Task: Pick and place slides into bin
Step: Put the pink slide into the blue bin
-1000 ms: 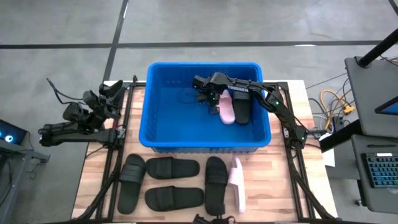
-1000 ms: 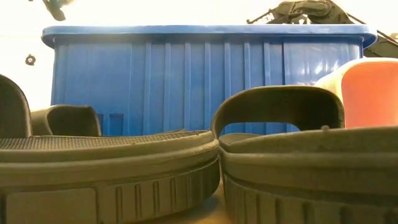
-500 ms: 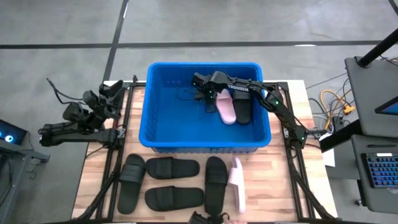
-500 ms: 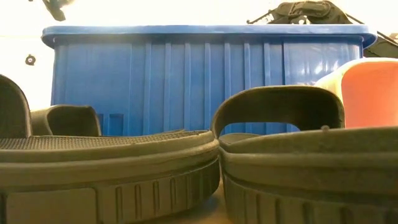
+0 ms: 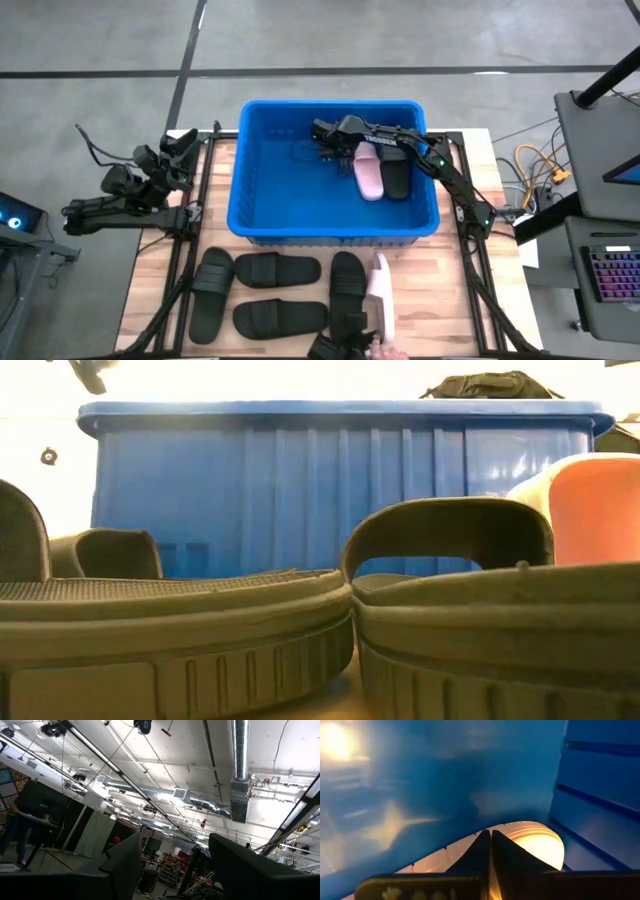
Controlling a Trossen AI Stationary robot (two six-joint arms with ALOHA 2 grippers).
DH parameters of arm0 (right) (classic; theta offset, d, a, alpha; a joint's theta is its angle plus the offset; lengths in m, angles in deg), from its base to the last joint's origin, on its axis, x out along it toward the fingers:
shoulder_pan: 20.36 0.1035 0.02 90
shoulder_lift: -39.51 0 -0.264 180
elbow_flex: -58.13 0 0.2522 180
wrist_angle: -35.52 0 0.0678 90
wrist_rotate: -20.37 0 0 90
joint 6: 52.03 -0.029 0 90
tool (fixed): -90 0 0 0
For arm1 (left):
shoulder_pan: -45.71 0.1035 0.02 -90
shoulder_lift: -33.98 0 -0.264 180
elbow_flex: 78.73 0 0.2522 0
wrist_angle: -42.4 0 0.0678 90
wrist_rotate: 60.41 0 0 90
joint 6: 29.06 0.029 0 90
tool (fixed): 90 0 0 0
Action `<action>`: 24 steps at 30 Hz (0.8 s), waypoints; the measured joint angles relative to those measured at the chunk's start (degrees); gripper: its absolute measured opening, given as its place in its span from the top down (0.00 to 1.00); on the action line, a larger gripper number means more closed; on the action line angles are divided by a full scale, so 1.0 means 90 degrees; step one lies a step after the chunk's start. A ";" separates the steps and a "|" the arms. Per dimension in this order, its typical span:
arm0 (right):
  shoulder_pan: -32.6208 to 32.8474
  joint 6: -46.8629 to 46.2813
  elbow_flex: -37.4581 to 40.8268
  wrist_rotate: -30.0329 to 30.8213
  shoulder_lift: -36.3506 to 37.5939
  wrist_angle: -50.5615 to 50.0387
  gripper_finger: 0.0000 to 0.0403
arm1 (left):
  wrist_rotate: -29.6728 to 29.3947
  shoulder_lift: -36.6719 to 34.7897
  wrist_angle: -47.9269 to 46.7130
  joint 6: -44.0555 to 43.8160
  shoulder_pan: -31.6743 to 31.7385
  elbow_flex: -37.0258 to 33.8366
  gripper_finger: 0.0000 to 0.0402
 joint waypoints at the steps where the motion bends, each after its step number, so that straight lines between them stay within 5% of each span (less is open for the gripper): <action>1: 0.0003 -0.0003 -0.0001 0.0030 0.0000 -0.0023 0.98 | 0.0000 0.0000 0.0000 0.0006 0.0000 0.0000 0.46; 15: 0.0178 -0.0663 -0.0612 -0.1019 0.0296 0.0207 0.98 | -0.0002 0.0000 0.0000 0.0011 0.0000 0.0000 0.46; 24: 0.0838 -0.1539 -0.1338 -0.1051 0.1408 0.0801 0.98 | -0.0001 0.0000 -0.0004 0.0011 -0.0002 0.0002 0.46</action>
